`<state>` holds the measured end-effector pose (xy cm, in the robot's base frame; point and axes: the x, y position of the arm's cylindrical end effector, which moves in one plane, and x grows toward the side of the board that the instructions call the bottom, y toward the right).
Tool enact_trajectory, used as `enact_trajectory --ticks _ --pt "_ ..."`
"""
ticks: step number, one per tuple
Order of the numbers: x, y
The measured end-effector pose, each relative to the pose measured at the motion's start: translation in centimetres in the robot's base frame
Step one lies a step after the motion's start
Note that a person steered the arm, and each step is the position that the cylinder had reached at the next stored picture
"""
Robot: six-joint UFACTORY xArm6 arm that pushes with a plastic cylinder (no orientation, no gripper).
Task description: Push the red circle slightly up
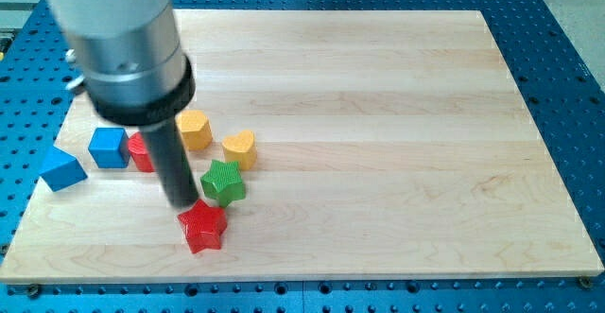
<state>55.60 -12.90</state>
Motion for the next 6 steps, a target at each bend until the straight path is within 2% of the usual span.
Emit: enact_trajectory --ticks 2,3,5,6 --pt "1.5 -0.9" --pt "-0.8 -4.7" --pt "-7.4 1.3" --pt "-5.7 0.3"
